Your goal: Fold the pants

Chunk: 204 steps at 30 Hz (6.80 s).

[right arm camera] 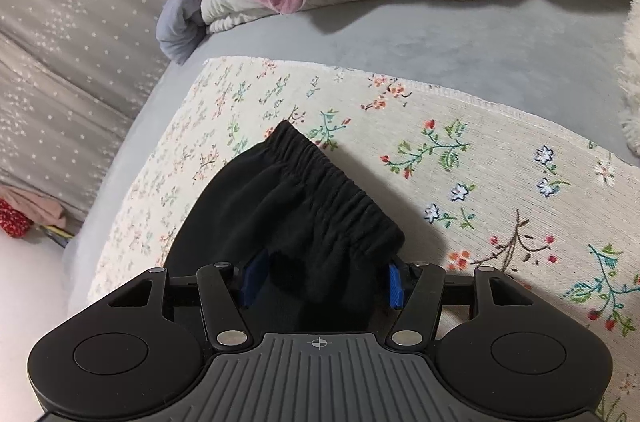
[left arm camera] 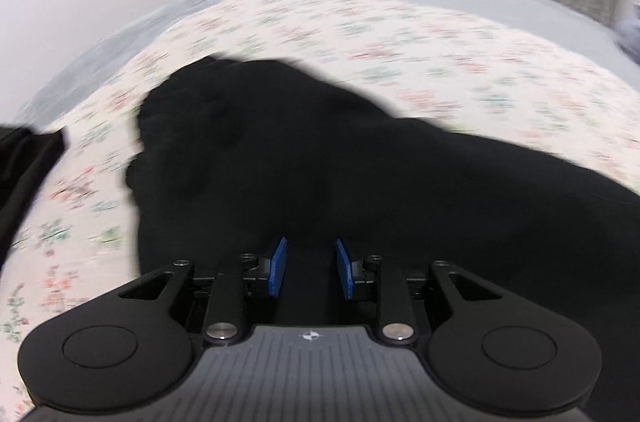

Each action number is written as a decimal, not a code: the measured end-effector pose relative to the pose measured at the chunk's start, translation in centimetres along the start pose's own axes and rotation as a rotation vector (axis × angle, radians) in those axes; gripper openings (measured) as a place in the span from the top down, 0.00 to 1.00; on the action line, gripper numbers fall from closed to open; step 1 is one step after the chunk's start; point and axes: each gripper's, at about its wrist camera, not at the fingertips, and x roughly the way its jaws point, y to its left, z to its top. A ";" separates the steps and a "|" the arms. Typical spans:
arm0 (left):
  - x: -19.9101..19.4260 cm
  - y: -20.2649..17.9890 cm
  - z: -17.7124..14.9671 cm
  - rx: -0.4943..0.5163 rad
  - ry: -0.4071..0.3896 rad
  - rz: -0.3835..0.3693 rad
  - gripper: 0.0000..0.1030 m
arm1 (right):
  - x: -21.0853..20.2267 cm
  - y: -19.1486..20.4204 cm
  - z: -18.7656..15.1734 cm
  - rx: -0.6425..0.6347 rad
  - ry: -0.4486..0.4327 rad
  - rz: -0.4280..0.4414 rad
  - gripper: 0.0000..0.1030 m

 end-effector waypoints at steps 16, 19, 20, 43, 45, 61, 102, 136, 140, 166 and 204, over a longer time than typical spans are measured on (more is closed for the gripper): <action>-1.2 2.0 -2.7 0.120 -0.026 0.055 0.62 | 0.6 -0.6 0.6 0.099 -0.016 0.020 0.66; -1.4 2.2 -2.7 0.111 -0.031 0.043 0.62 | 0.5 -0.4 0.5 0.082 -0.024 0.017 0.71; -1.6 2.3 -2.7 0.099 -0.031 0.034 0.62 | 0.4 -0.3 0.4 0.077 -0.028 0.010 0.71; -2.8 1.5 -3.0 0.120 -0.012 -0.128 0.56 | -4.2 2.9 2.4 -0.165 -0.355 -0.259 0.79; -2.3 1.1 -3.1 0.137 -0.002 -0.109 0.55 | -2.5 2.4 2.5 -0.186 -0.292 -0.297 0.78; -4.9 4.0 -2.3 0.026 -0.058 -0.255 0.46 | -7.1 12.0 -3.8 -0.659 -0.546 -0.159 0.77; -4.6 -8.5 -4.4 0.136 0.035 -0.639 0.39 | -0.1 23.0 -24.4 -1.398 0.137 0.450 0.62; -4.1 -13.0 -5.1 -0.048 0.186 -0.830 0.06 | -1.6 21.9 -28.2 -1.481 0.114 0.447 0.89; -3.6 -13.0 -5.3 -0.030 0.194 -0.843 0.04 | -1.1 21.9 -28.7 -1.488 0.106 0.444 0.89; -4.2 -11.7 -4.9 -0.035 0.181 -0.756 0.04 | -1.1 21.5 -28.2 -1.512 0.127 0.561 0.51; -3.5 -11.8 -5.0 -0.083 0.247 -0.873 0.02 | -1.4 21.3 -30.9 -1.555 -0.220 0.452 0.85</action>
